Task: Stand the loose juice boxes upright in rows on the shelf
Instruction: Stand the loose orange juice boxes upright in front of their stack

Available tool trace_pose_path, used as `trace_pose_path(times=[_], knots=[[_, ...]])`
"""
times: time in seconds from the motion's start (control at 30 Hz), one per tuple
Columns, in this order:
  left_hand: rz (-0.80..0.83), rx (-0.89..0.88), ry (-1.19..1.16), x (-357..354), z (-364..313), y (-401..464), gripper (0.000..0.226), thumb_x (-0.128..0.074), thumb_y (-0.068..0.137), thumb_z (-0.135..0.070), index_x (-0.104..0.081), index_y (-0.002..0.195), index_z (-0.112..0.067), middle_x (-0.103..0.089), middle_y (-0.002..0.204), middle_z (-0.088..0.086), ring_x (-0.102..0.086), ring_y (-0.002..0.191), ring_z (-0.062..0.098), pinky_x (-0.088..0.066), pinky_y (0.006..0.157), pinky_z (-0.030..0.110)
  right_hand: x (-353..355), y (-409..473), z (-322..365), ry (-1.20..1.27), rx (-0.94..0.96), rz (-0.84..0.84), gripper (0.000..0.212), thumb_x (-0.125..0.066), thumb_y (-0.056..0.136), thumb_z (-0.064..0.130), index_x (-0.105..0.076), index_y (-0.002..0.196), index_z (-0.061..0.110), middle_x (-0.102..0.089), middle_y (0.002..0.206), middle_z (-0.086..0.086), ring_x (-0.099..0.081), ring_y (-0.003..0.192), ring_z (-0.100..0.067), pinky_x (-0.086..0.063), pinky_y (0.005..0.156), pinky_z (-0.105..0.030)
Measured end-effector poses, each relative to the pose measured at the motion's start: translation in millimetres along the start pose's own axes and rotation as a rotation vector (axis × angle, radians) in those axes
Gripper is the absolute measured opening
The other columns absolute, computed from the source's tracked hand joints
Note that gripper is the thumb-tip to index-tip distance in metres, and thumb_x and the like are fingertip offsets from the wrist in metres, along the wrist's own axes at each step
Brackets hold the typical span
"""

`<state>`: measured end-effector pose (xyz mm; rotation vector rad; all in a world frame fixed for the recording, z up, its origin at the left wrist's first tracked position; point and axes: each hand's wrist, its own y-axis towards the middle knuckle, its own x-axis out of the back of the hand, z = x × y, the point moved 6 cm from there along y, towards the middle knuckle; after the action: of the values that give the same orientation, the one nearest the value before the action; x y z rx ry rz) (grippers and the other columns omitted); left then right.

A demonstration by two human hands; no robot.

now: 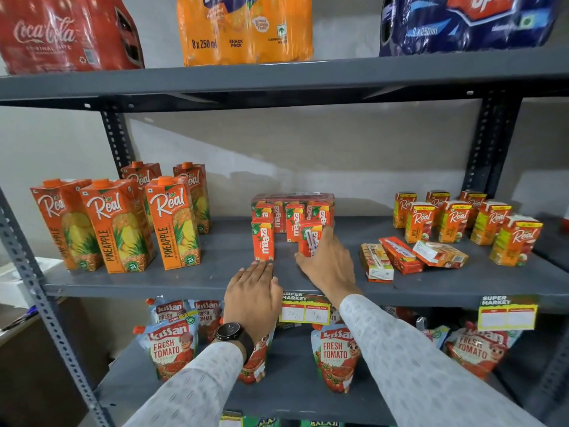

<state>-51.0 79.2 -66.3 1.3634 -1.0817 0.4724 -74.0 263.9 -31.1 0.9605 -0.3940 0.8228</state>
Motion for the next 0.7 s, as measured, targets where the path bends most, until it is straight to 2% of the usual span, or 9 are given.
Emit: trace_pose_path(times=[0.1, 0.23, 0.43, 0.57, 0.7], knots=[[0.006, -0.004, -0.005, -0.4, 0.4, 0.1, 0.069, -0.013, 0.098, -0.045, -0.058, 0.141, -0.016, -0.057, 0.148, 0.002, -0.047, 0.141, 0.016, -0.033, 0.120, 0.039, -3.1, 2.8, -4.6, 0.126, -0.004, 0.076, 0.080, -0.076, 0.082, 0.057, -0.028, 0.140, 0.030, -0.067, 0.122, -0.001, -0.073, 0.101, -0.026, -0.062, 0.080, -0.042], [0.009, 0.005, -0.003, -0.8, 1.3, 1.3, 0.068, -0.013, 0.098, -0.046, -0.058, 0.141, -0.017, -0.057, 0.148, 0.001, -0.047, 0.141, 0.015, -0.033, 0.120, 0.038, -0.3, 5.8, -5.9, 0.164, -0.057, 0.054, 0.094, -0.080, 0.070, 0.070, -0.029, 0.138, 0.030, -0.062, 0.130, 0.000, -0.068, 0.109, -0.023, -0.058, 0.085, -0.040], [0.000, 0.007, -0.004, -1.0, 1.3, 0.0, 0.068, -0.014, 0.099, -0.046, -0.059, 0.140, -0.017, -0.058, 0.146, 0.001, -0.049, 0.139, 0.016, -0.034, 0.119, 0.039, -3.7, 5.4, -6.5, 0.158, -0.001, 0.061, 0.076, -0.080, 0.081, 0.055, -0.031, 0.134, 0.029, -0.069, 0.121, 0.001, -0.073, 0.098, -0.022, -0.060, 0.078, -0.035], [0.012, 0.007, -0.001, -2.5, 1.1, 0.9, 0.066, -0.015, 0.099, -0.045, -0.059, 0.140, -0.017, -0.058, 0.146, 0.001, -0.048, 0.140, 0.016, -0.034, 0.119, 0.039, -1.4, 5.7, -6.3, 0.181, -0.008, 0.045, 0.082, -0.082, 0.078, 0.057, -0.031, 0.137, 0.030, -0.064, 0.128, 0.000, -0.070, 0.107, -0.022, -0.059, 0.084, -0.038], [0.013, 0.010, -0.001, -1.4, 1.3, 0.6, 0.067, -0.014, 0.099, -0.045, -0.059, 0.140, -0.018, -0.057, 0.147, 0.001, -0.047, 0.141, 0.015, -0.033, 0.120, 0.039, -7.9, 7.9, -10.3, 0.211, -0.022, 0.069, 0.071, -0.082, 0.084, 0.044, -0.035, 0.135, 0.030, -0.067, 0.130, -0.003, -0.071, 0.109, -0.026, -0.060, 0.085, -0.042]])
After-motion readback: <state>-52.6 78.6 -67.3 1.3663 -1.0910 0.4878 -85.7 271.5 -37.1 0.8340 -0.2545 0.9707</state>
